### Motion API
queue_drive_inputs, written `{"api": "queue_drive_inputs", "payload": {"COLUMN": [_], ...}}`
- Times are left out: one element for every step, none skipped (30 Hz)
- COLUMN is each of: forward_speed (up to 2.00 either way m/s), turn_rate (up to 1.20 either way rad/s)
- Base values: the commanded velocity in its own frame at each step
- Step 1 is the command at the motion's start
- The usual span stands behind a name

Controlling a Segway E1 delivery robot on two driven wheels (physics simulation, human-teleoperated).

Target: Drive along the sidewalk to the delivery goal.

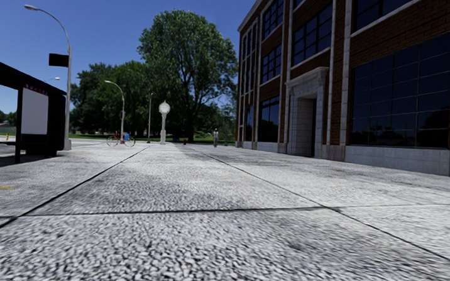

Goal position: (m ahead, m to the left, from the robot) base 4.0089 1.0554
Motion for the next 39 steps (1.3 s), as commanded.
{"api": "queue_drive_inputs", "payload": {"forward_speed": [0.72,0.73,0.73,0.73,0.73,0.73,0.73,0.73,0.73,0.73,0.73,0.73,0.73,0.73,0.73,0.73,0.73,0.73,0.73,0.74,0.75,0.75,0.75,0.75,0.75,0.77,0.8,0.81,0.81,0.81,0.81,0.81,0.81,0.81,0.81,0.81,0.81,0.81,0.81], "turn_rate": [0.5,0.5,0.5,0.5,0.5,0.5,0.5,0.5,0.5,0.5,0.5,0.5,0.5,0.5,0.5,0.5,0.5,0.5,0.08,0.0,0.0,0.0,0.0,0.0,0.0,0.0,0.0,0.0,0.0,0.0,0.0,0.07,0.17,0.21,0.22,0.22,0.22,0.22,0.22]}}
